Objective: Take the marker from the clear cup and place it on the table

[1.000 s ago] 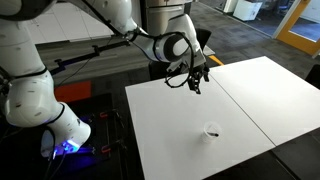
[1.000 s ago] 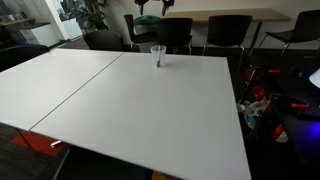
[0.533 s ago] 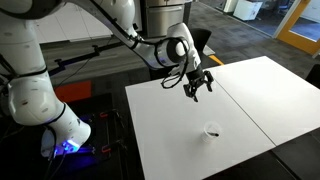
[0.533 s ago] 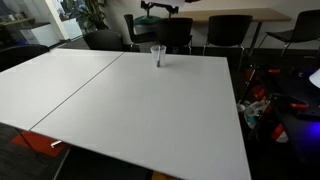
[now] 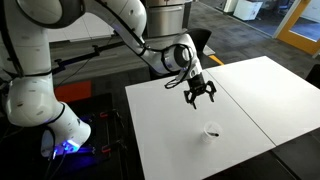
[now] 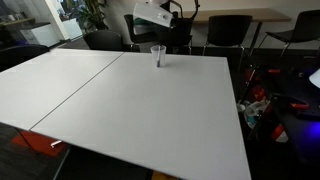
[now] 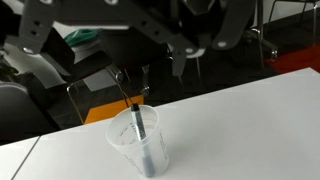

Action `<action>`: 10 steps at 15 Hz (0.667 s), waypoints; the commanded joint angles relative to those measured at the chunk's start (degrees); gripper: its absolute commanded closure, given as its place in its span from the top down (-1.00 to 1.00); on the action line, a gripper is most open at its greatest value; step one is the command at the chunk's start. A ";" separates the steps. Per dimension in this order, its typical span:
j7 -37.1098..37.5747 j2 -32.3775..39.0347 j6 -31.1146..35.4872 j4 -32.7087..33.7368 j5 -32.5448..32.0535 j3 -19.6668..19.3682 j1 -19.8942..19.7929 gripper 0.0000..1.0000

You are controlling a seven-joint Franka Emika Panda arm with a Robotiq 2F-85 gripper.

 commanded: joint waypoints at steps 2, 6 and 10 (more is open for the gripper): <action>0.89 3.28 -1.46 5.23 1.47 3.41 -5.23 1.00; -1.24 4.67 -0.60 7.69 2.40 4.11 -7.76 1.00; -3.00 3.87 0.87 6.20 1.50 4.52 -8.41 1.00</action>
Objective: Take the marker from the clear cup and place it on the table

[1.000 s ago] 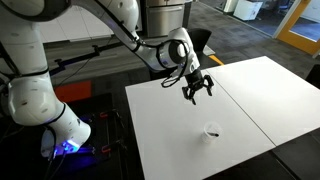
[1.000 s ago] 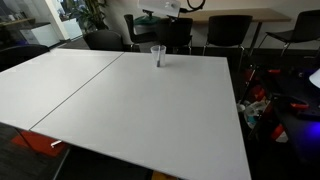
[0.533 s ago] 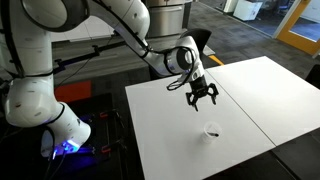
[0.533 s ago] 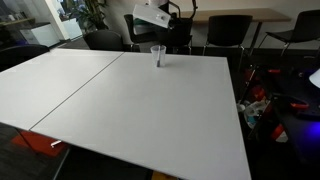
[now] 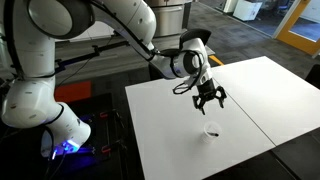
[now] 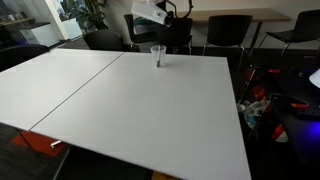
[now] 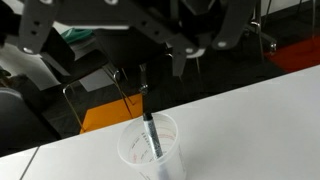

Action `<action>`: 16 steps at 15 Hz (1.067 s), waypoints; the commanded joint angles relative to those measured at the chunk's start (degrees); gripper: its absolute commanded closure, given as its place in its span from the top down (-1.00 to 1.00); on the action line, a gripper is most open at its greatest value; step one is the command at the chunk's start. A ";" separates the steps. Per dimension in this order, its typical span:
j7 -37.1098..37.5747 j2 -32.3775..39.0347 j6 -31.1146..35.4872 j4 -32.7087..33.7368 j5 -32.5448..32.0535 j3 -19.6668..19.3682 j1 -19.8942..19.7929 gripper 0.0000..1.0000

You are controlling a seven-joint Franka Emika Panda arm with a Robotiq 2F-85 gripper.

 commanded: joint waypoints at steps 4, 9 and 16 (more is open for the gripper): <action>2.00 0.14 -0.38 0.26 -1.12 0.05 0.18 1.00; 19.27 2.55 -6.70 2.37 -6.41 -2.27 2.54 1.00; 19.64 8.86 -10.93 10.14 6.91 -6.75 4.27 1.00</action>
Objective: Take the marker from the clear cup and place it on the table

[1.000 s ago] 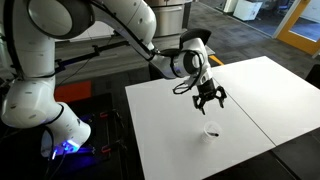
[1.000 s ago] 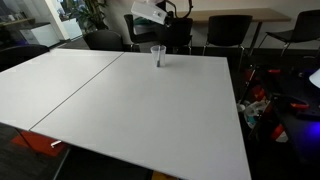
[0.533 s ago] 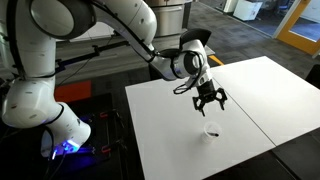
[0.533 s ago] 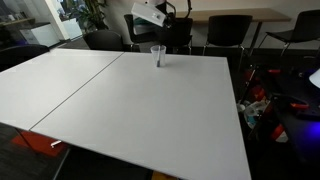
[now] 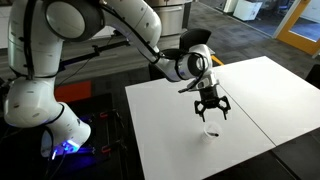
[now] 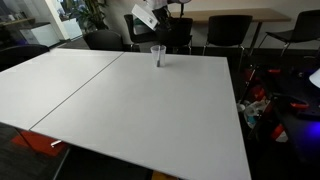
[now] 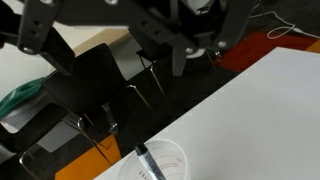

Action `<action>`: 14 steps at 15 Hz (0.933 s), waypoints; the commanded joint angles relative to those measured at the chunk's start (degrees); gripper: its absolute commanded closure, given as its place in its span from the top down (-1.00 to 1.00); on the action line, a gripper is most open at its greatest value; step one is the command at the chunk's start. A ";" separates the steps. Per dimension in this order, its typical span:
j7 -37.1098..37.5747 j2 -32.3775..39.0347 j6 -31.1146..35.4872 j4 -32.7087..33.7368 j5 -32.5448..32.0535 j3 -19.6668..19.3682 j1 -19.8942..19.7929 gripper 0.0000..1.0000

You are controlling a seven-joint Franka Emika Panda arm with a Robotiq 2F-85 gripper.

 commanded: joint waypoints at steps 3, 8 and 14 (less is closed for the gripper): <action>-0.06 2.55 -0.05 3.12 3.59 0.56 -1.27 1.00; -0.06 3.80 -1.72 4.53 4.21 2.13 -2.73 1.00; -3.08 4.36 -0.73 3.93 4.72 3.67 -3.58 0.83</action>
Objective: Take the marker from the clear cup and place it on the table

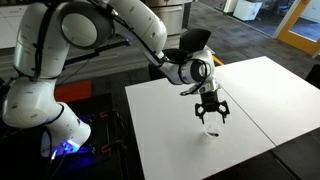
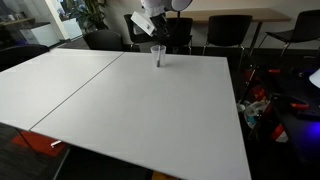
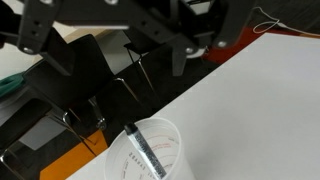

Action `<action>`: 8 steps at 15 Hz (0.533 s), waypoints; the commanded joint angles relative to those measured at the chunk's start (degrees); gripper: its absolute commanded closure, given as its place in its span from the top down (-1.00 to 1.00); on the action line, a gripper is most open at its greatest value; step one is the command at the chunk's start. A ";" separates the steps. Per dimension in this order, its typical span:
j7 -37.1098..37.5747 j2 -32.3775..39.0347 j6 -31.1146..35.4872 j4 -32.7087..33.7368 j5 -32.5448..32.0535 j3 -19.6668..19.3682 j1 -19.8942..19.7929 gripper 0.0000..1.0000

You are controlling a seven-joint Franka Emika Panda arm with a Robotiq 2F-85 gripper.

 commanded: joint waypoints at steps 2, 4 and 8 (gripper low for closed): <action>-4.95 -0.31 -0.07 -0.08 1.69 2.48 -2.02 0.51; -8.23 -0.44 0.48 -0.19 2.98 3.22 -2.92 0.51; -13.27 -0.31 0.31 -0.12 4.99 3.24 -3.38 0.15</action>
